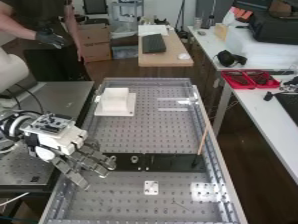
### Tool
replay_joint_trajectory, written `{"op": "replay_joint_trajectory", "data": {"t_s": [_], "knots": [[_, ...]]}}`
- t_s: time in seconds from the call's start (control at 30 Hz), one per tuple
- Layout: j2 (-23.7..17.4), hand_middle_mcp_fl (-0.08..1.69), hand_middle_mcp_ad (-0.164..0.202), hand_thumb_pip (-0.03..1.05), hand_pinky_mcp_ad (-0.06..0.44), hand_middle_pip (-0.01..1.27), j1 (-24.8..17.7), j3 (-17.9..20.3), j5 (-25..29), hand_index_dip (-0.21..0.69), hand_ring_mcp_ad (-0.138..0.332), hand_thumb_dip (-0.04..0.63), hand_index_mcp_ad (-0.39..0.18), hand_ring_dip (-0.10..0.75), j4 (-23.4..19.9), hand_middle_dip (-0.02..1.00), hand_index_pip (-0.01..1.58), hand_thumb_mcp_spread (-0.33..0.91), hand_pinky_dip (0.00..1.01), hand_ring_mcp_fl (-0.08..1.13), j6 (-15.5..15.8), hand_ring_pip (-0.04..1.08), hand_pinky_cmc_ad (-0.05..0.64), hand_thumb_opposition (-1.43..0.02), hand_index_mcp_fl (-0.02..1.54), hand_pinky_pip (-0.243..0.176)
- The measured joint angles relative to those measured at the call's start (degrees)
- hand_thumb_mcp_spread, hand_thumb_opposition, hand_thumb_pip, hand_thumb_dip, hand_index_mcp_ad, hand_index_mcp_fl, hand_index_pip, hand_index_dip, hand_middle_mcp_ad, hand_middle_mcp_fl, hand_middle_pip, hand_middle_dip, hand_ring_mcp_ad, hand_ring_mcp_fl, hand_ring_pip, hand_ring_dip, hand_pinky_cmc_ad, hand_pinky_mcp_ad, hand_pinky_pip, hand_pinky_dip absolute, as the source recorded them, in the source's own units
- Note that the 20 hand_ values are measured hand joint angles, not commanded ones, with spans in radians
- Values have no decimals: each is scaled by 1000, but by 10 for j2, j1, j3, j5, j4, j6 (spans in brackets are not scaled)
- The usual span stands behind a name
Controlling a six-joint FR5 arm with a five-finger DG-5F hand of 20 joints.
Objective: Grab the smaller nut and place it in the white container
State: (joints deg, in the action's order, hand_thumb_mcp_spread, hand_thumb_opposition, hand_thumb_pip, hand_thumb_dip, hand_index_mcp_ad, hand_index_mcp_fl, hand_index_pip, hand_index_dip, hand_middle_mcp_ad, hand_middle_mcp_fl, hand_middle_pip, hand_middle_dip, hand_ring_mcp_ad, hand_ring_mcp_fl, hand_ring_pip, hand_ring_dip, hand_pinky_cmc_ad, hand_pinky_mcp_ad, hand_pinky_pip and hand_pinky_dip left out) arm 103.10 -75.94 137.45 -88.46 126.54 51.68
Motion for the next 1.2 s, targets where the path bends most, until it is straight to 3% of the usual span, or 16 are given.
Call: {"op": "replay_joint_trajectory", "data": {"t_s": [1.2], "knots": [[17, 63, 68, 670, 278, 126, 18, -23, -37, 326, 126, 213, -106, 115, 30, 234, 1545, 431, 178, -3, 22, 96, 346, -799, 7, 0]]}}
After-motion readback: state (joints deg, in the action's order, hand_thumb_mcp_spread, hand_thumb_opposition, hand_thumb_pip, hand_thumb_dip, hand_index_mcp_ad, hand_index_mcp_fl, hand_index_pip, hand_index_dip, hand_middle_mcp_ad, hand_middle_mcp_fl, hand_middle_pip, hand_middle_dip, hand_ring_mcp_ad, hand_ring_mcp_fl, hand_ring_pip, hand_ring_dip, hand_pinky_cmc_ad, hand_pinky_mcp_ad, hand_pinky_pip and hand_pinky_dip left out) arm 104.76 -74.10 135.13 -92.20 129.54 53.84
